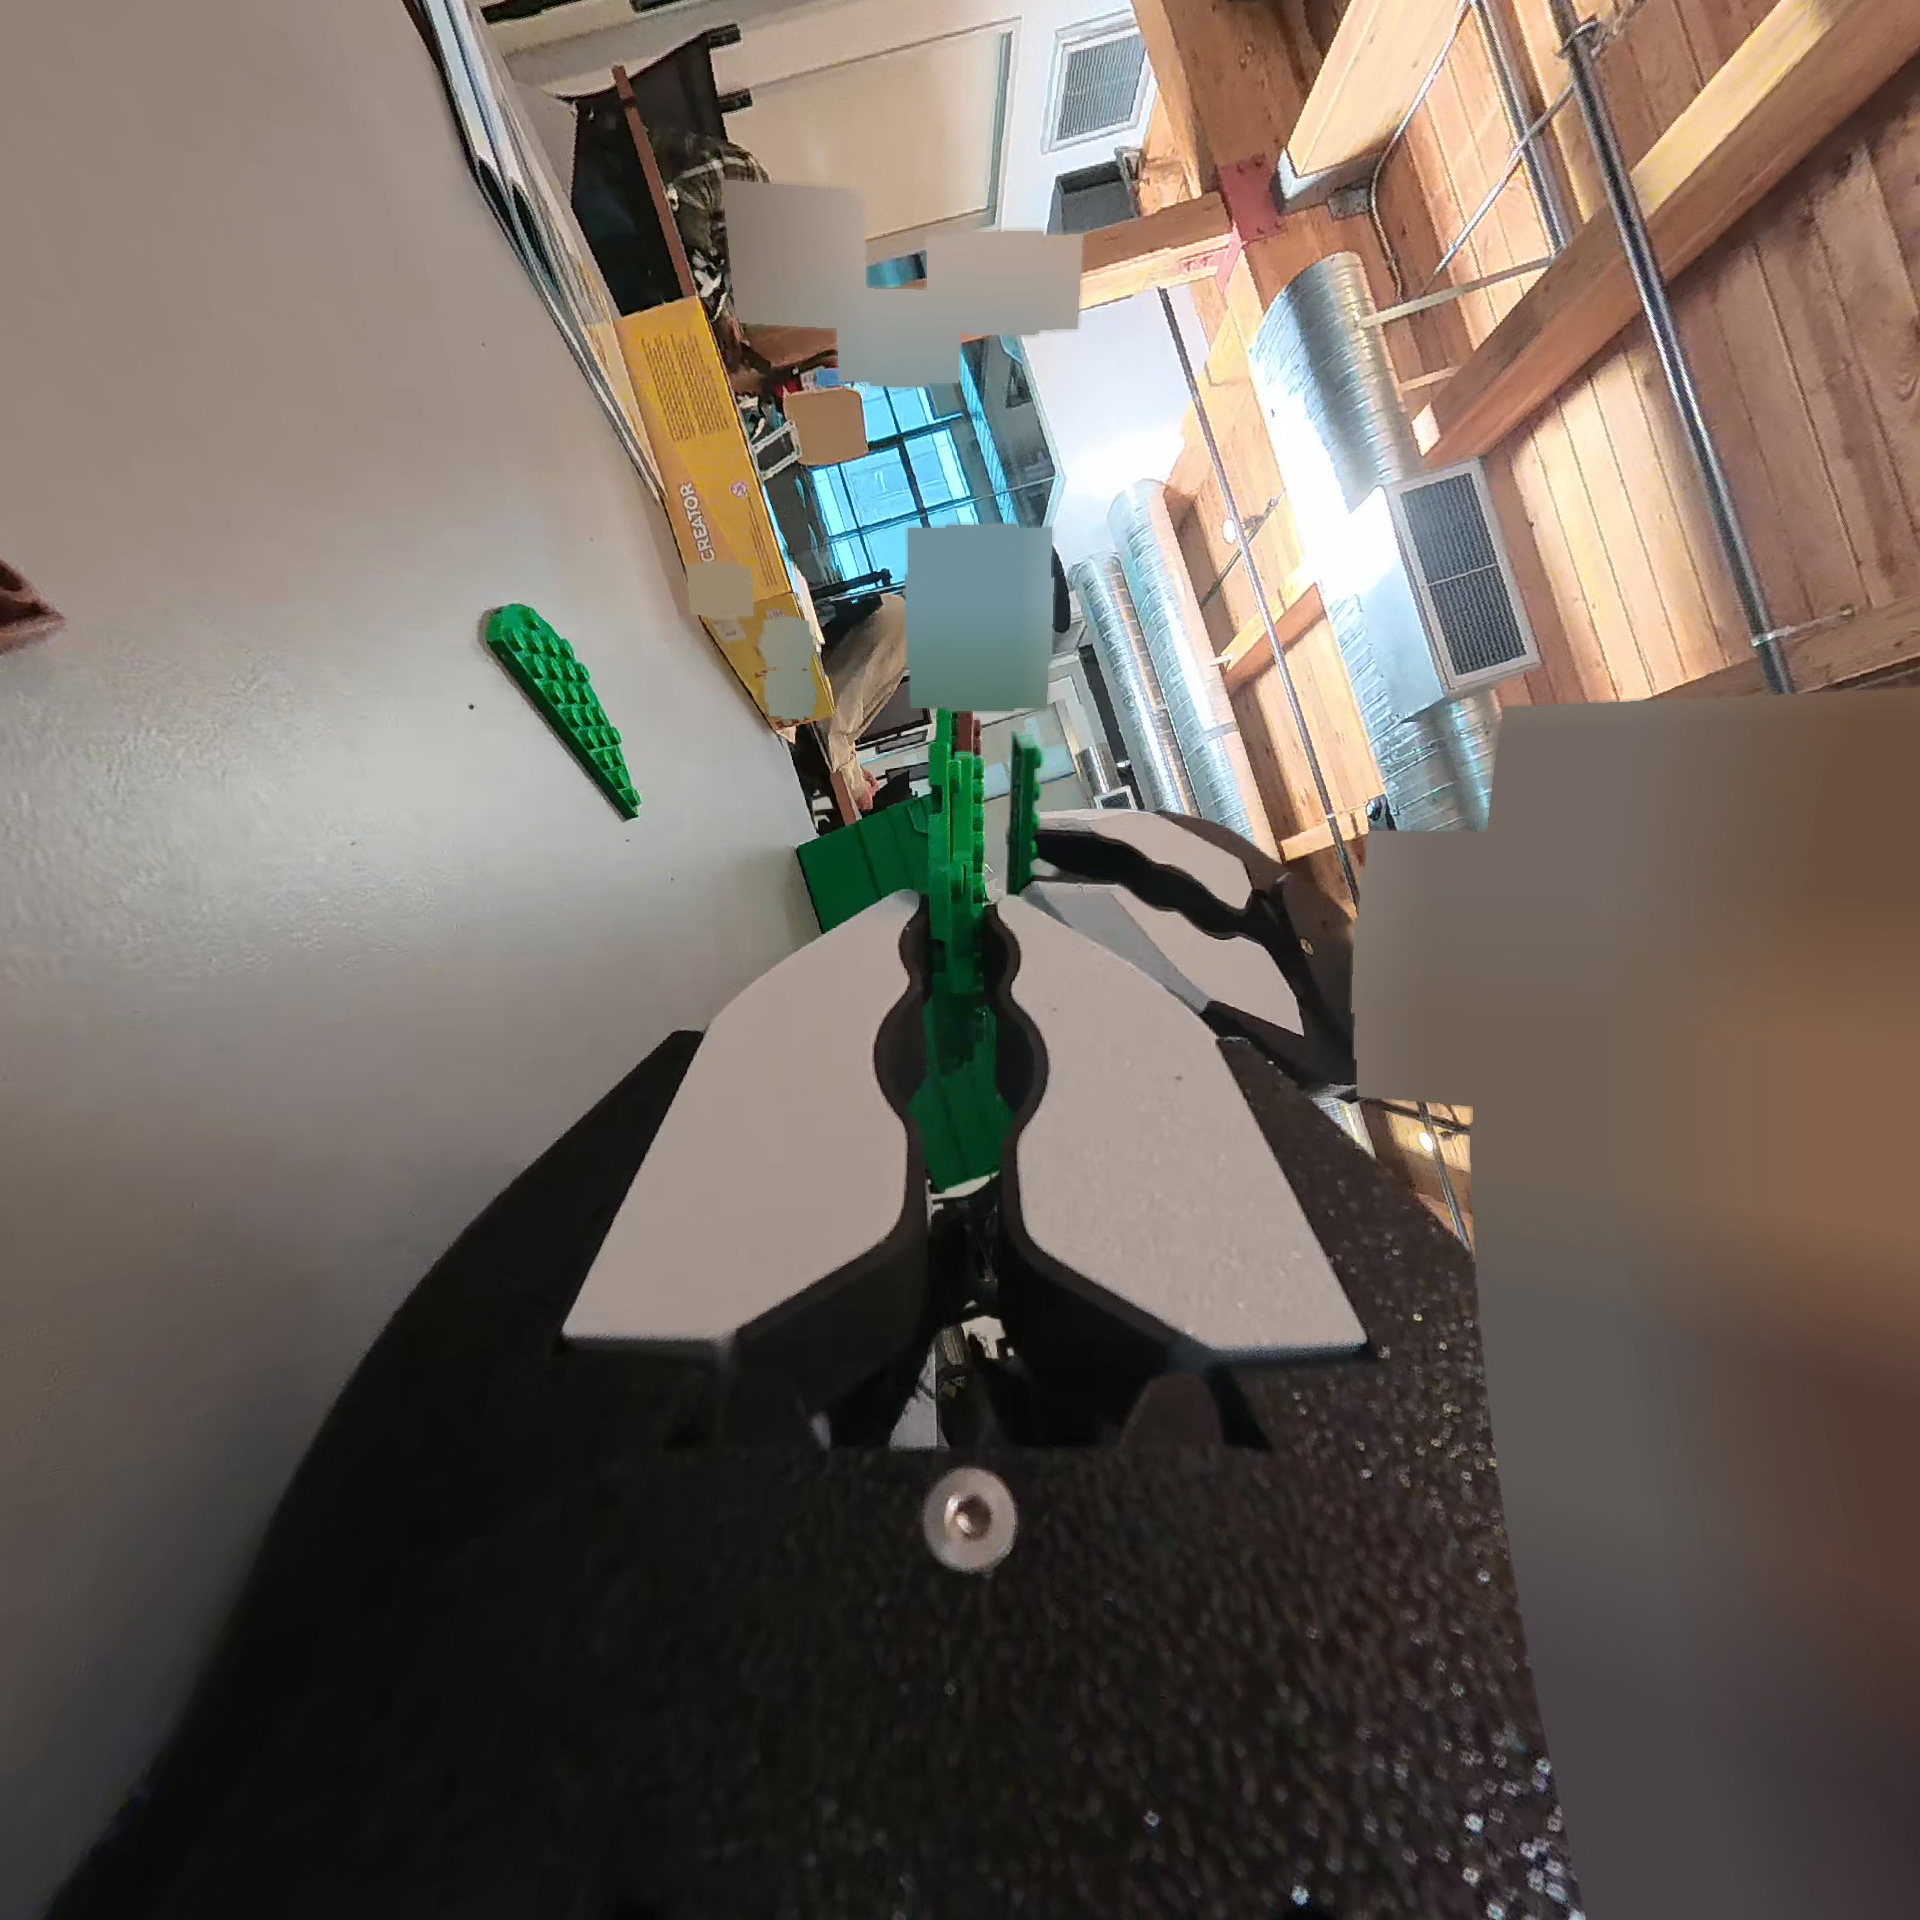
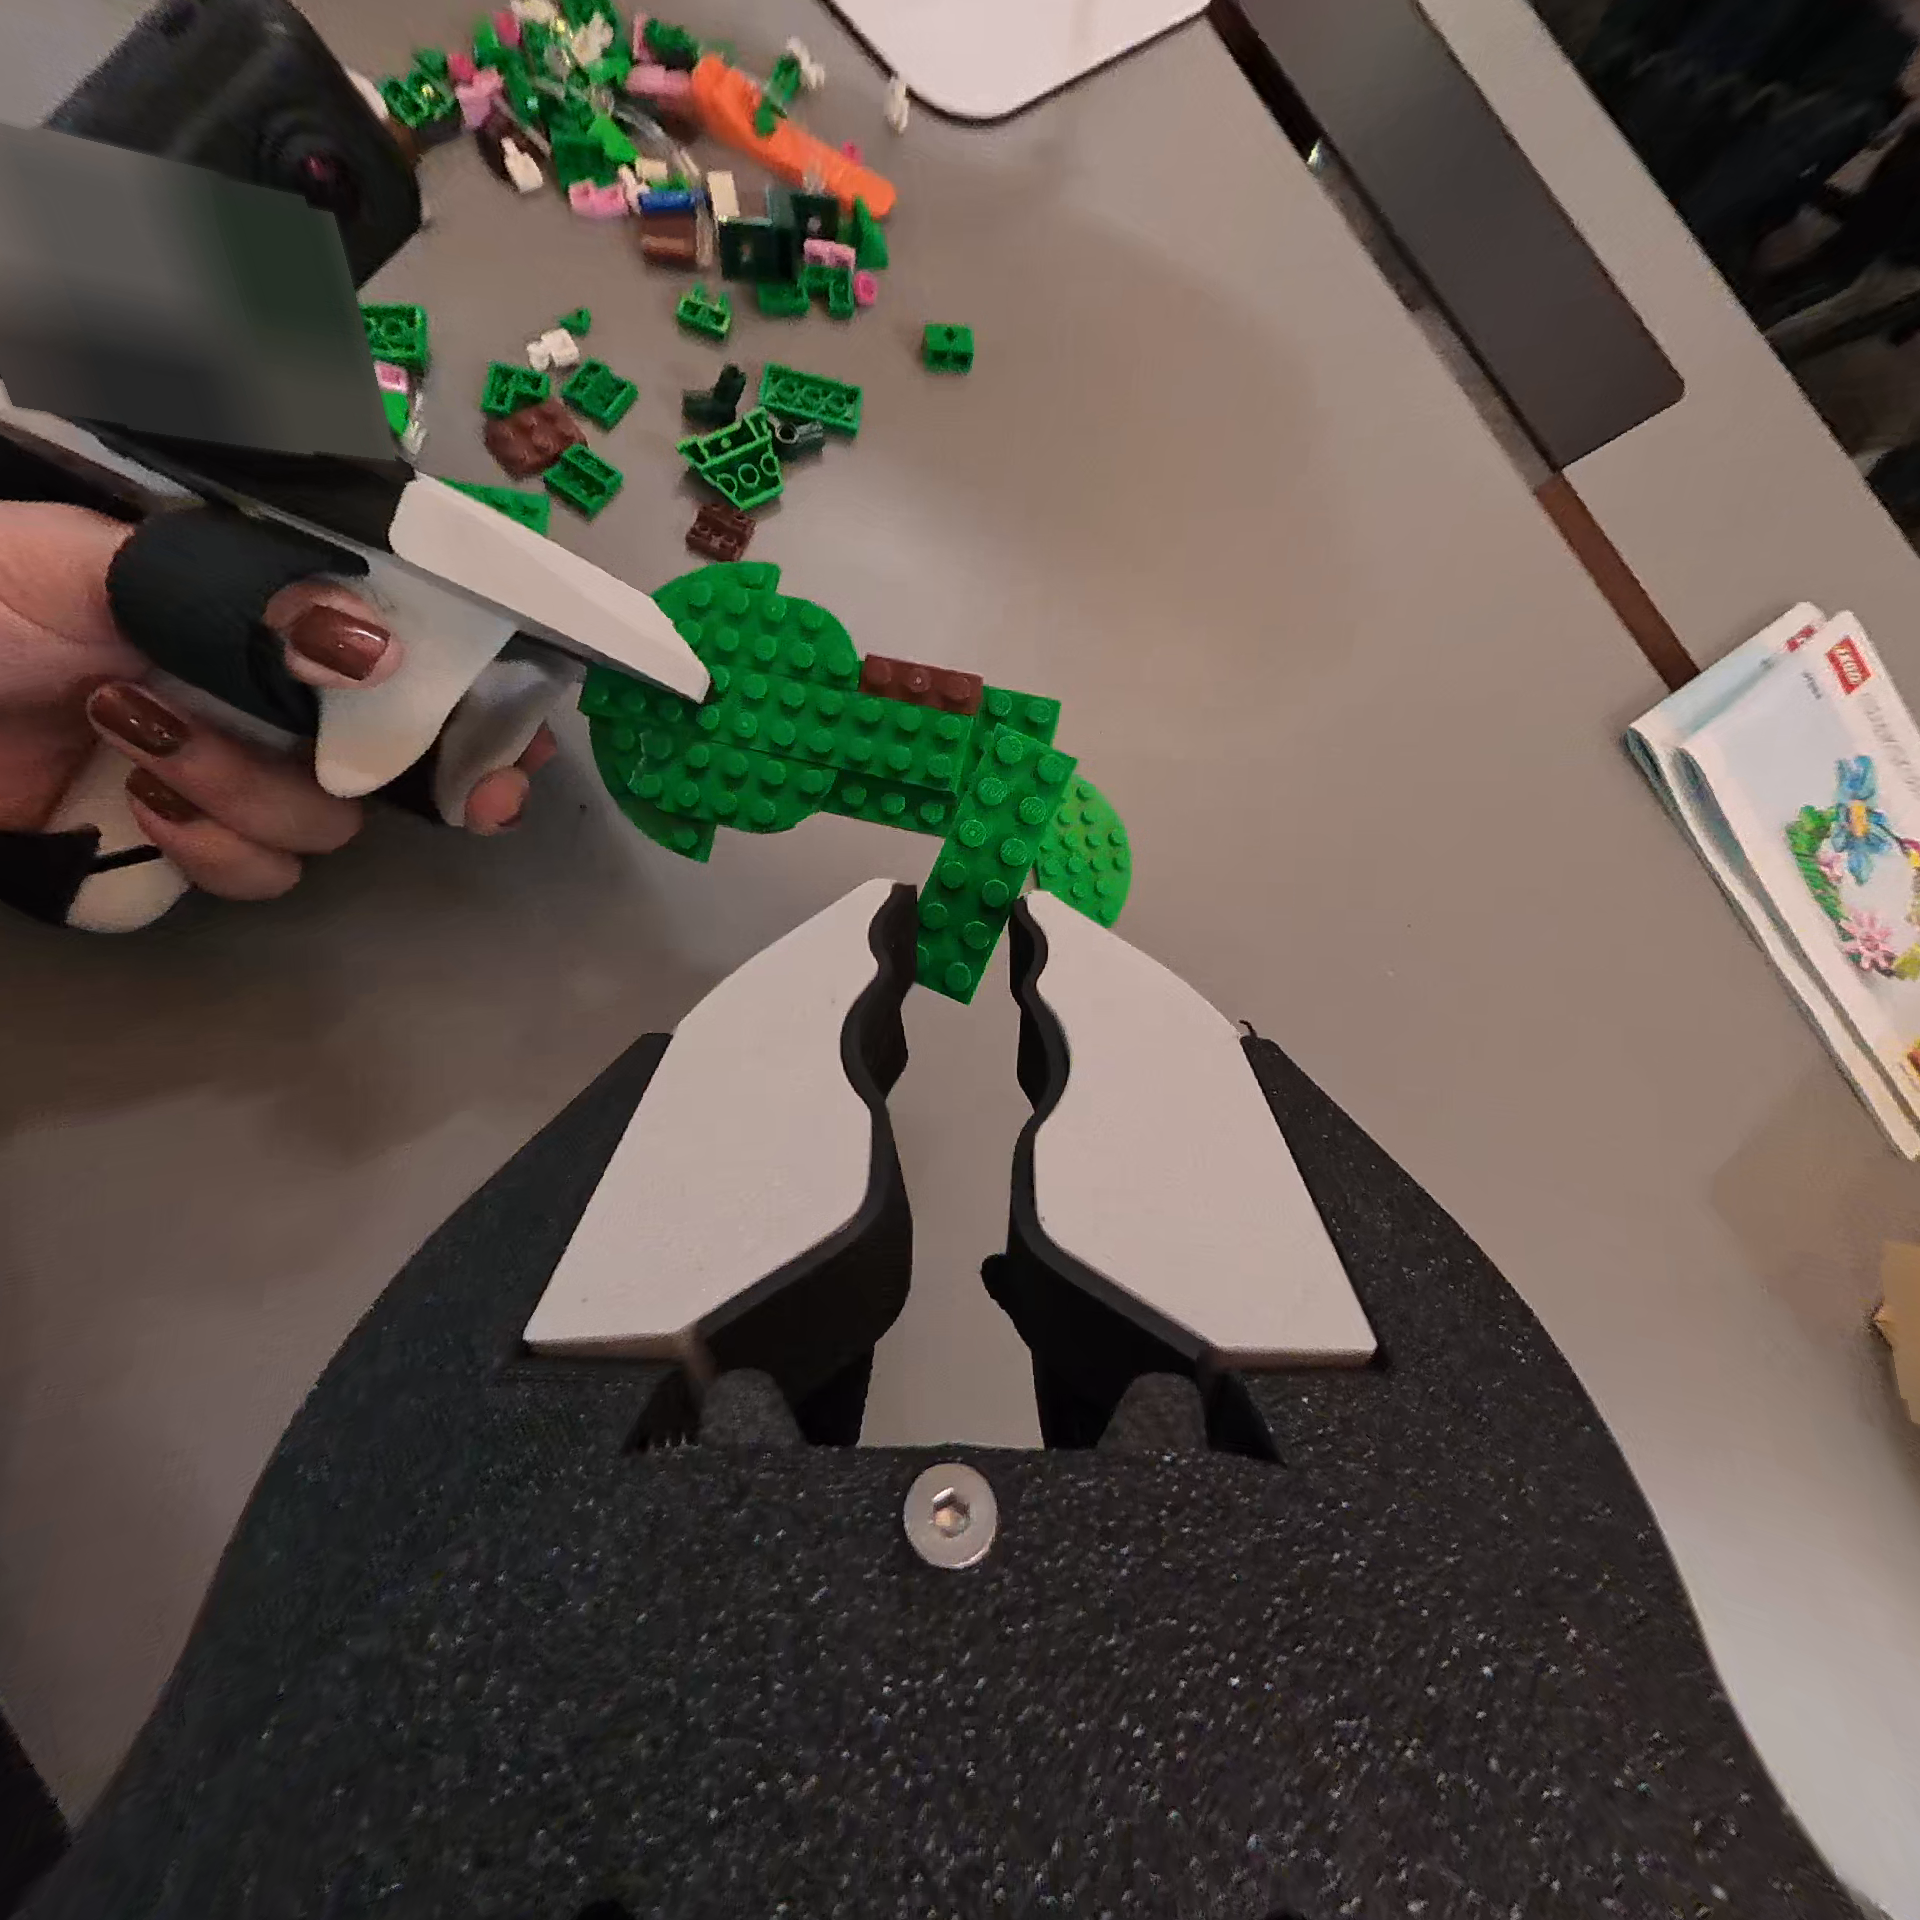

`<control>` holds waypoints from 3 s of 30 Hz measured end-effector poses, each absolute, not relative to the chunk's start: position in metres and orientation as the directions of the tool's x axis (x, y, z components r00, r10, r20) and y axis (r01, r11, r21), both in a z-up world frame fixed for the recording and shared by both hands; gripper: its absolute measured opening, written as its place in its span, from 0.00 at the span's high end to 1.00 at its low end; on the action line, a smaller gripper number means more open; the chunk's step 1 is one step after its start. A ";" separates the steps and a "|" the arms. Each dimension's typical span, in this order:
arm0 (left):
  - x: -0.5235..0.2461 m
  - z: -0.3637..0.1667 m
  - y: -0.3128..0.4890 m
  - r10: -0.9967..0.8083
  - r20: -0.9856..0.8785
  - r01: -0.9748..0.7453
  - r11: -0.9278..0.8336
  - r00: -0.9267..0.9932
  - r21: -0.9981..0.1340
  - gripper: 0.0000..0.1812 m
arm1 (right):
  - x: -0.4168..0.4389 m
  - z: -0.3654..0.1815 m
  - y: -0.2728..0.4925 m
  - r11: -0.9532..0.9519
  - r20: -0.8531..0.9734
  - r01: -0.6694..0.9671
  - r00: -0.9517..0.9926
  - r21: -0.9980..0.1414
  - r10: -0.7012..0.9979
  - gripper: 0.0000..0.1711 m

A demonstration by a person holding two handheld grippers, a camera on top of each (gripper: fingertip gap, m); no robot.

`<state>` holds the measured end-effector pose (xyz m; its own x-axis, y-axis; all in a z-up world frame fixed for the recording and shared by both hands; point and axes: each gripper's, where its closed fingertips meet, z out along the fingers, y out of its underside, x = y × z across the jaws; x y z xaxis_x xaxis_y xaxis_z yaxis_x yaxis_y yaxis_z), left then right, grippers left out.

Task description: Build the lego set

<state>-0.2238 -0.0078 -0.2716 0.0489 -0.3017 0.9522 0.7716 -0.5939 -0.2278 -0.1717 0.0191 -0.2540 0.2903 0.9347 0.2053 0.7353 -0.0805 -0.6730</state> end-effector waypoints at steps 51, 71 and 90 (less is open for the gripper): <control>-0.207 -0.273 -0.016 -0.266 0.963 0.710 -0.686 -0.040 -0.160 0.96 | -0.171 -0.240 0.034 -0.602 -0.572 0.388 0.202 -0.698 0.795 0.73; -0.192 -0.244 -0.035 -0.617 0.771 0.581 -0.574 0.156 -0.577 0.96 | -0.167 -0.228 -0.007 -0.617 -0.664 0.245 -0.291 -0.748 0.689 0.93; -0.178 -0.221 -0.066 -0.904 0.320 0.418 -0.184 0.283 -0.890 0.96 | -0.149 -0.203 -0.044 0.043 0.043 -0.009 -0.332 -0.999 0.942 0.93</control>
